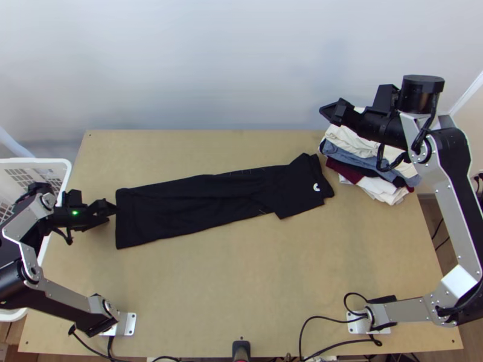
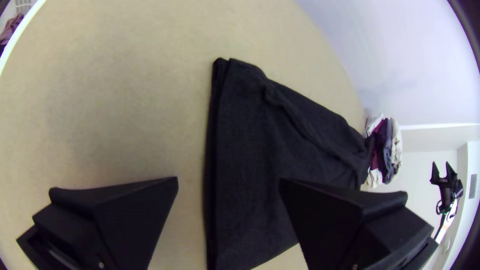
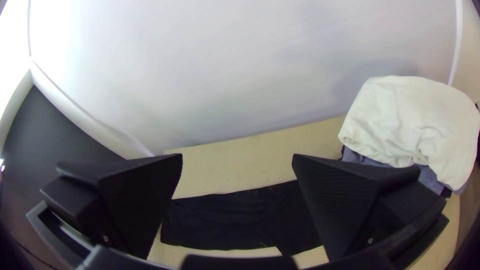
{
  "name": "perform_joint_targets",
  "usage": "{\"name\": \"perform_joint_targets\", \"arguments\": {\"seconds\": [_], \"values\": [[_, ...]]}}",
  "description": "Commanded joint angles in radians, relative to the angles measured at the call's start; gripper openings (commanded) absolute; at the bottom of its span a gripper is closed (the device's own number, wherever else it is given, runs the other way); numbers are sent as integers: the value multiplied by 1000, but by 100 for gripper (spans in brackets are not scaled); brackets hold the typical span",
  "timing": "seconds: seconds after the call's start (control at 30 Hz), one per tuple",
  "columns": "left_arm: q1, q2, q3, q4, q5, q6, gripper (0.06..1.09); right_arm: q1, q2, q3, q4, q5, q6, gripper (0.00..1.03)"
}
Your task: Fold the t-shirt
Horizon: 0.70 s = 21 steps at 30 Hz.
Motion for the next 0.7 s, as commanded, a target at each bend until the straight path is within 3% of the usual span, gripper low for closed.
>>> {"name": "perform_joint_targets", "arguments": {"seconds": [0.0,0.2,0.47,0.6,0.67], "values": [[-24,32,-28,11,-12,9,104,-3,13,35,-4,-7,25,99],[-120,26,-54,14,-15,-32,104,-5,10,38,-8,-7,25,99],[-357,-7,-110,151,-29,-235,104,-3,4,43,-10,-7,30,99],[-419,-10,-118,185,-73,-282,102,-3,-7,34,-12,-7,30,99],[-419,-21,-121,188,-80,-285,86,-3,-16,22,-12,-7,28,99]]}}
